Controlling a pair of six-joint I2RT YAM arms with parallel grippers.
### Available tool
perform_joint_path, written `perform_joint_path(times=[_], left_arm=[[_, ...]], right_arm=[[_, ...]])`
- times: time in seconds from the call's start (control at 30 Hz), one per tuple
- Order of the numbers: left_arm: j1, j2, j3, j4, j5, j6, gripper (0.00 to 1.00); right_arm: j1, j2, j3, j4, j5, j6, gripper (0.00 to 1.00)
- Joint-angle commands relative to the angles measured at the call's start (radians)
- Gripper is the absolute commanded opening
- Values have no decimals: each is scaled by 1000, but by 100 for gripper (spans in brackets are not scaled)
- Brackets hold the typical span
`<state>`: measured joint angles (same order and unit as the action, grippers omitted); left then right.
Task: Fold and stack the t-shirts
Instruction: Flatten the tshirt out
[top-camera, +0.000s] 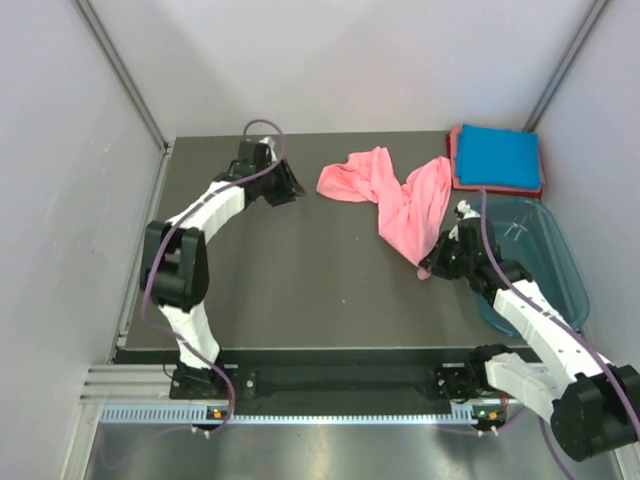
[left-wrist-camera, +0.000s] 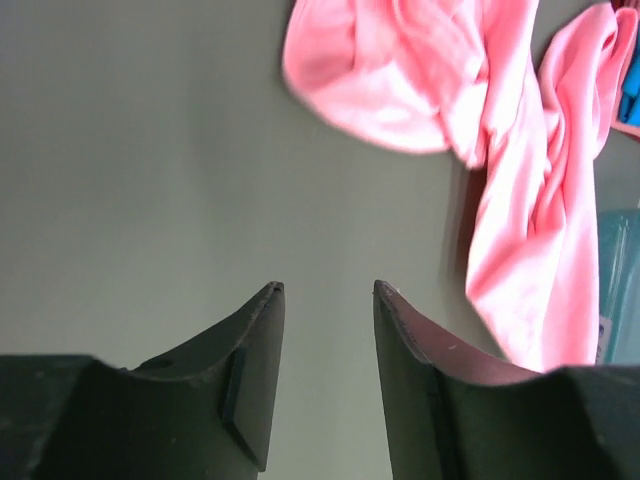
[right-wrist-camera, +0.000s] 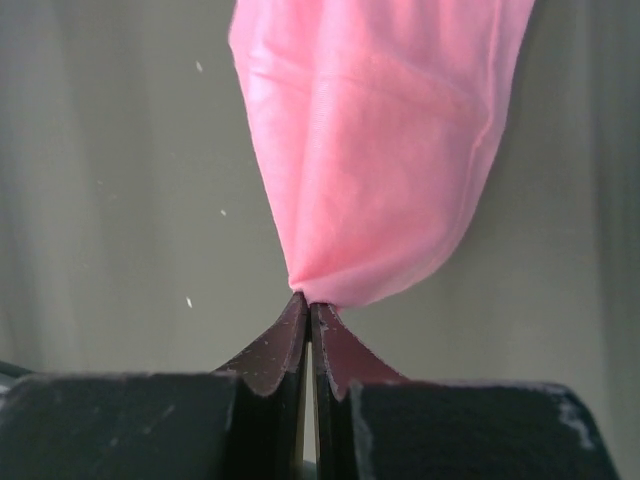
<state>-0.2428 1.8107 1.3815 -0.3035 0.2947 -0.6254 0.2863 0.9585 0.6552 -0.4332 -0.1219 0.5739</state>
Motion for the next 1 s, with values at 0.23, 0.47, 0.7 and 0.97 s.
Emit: perform_joint_path(times=[0.23, 0.47, 0.7, 0.97], left_arm=[[-59, 392, 370, 178, 67, 99, 57], [-72, 527, 481, 199, 81, 113, 63], [-66, 530, 476, 77, 25, 82, 8], [77, 122, 90, -218, -267, 79, 0]], right_arm=[[7, -9, -49, 67, -56, -14, 0], [8, 11, -52, 71, -45, -28, 0], [8, 36, -45, 74, -53, -31, 0], [8, -12, -80, 50, -59, -43, 0]])
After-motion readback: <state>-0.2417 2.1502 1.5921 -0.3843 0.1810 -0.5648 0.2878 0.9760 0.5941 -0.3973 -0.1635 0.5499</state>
